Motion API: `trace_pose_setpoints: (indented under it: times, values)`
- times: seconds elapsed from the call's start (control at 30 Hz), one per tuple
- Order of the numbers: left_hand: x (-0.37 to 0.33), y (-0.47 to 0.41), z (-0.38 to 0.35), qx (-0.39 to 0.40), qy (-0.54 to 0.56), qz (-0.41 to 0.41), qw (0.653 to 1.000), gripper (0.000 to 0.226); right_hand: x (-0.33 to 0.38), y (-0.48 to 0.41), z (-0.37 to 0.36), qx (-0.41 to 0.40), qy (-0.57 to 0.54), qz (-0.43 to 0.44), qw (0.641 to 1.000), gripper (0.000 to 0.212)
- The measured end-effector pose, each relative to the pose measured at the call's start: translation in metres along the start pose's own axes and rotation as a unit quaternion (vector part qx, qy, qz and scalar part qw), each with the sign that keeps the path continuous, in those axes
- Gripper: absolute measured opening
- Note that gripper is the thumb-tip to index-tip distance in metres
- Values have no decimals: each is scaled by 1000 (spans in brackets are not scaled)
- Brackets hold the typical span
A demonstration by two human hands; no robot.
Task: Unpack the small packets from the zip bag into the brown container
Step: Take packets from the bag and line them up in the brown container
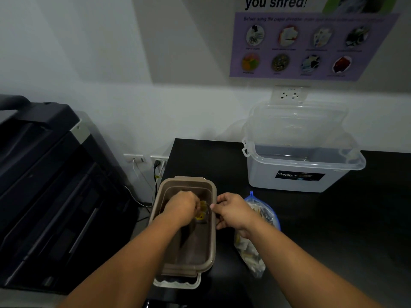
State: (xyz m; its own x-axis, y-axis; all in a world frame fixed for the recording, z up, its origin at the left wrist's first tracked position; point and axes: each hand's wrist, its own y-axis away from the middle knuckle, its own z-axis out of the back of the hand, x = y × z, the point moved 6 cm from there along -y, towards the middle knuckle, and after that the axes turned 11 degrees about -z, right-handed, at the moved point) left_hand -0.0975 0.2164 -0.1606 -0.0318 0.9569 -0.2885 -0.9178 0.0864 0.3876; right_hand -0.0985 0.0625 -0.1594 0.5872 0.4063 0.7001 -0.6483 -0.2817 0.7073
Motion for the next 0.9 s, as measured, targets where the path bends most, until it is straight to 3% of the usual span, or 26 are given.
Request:
trace_pose_setpoints:
  times: [0.37, 0.6, 0.7, 0.8, 0.9]
  values:
    - [-7, -11, -12, -51, -34, -16, 998, 13, -3, 3, 0, 17, -34, -7, 999, 15]
    - [-8, -3, 12, -66, 12, 0, 998, 10, 5, 17, 13, 18, 60, 22, 998, 30]
    - [-22, 9, 35, -120, 51, -15, 991, 10, 14, 34, 40, -18, 81, 82, 993, 27]
    - [-53, 31, 58, -228, 110, -93, 963, 13, 16, 46, 74, -95, 112, 140, 979, 23]
    - [-93, 35, 57, -217, 164, -166, 948, 18, 7, 52, 100, -180, 222, 145, 947, 25]
